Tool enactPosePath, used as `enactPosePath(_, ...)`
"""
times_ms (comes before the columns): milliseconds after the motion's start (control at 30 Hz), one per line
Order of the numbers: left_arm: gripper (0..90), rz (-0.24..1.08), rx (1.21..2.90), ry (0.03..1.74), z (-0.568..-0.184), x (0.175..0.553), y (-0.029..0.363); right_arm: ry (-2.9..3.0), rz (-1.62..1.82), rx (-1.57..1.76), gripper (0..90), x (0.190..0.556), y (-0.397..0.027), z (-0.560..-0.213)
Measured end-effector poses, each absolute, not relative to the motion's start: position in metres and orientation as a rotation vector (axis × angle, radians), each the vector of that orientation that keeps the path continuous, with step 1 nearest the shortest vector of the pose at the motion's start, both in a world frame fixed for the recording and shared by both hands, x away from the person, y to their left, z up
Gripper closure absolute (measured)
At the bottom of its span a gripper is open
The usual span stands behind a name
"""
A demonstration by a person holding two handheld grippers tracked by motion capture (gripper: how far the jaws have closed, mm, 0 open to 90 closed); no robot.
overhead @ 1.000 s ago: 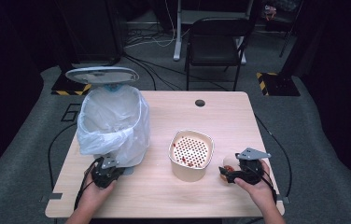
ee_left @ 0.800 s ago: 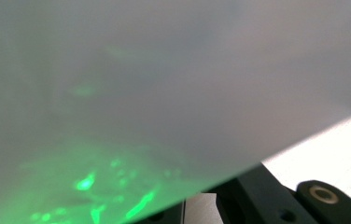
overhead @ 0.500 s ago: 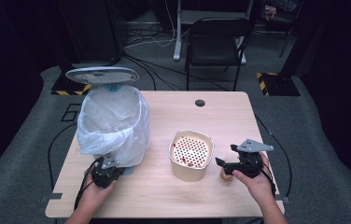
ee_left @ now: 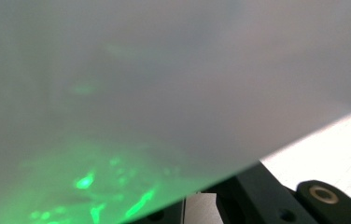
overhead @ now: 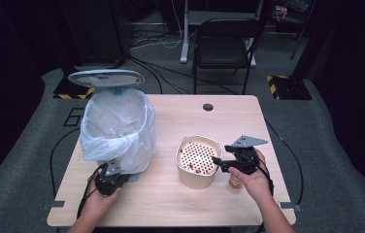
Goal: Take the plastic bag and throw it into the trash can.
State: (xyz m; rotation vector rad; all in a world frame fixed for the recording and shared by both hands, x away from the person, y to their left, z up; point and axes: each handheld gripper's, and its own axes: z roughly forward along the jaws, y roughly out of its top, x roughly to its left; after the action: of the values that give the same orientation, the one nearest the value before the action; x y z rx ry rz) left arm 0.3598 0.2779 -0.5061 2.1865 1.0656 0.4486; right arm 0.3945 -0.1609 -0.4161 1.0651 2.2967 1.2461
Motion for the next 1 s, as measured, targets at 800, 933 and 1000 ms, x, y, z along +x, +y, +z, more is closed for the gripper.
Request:
enactPosePath(800,90.0,0.45,2.195,1.066,-0.506,0.36,0.278,2.387,1.216,1.083,42.3,0.398,-0.157,-0.42)
enactPosePath(933,90.0,0.449,2.194,1.066,-0.506,0.36,0.278,2.406,1.218,1.057,42.9,0.393,-0.158,-0.42)
enactPosePath(1000,90.0,0.449,2.191,1.068,-0.506,0.36,0.278,2.416,1.217,1.048,42.9,0.39,-0.157,-0.42)
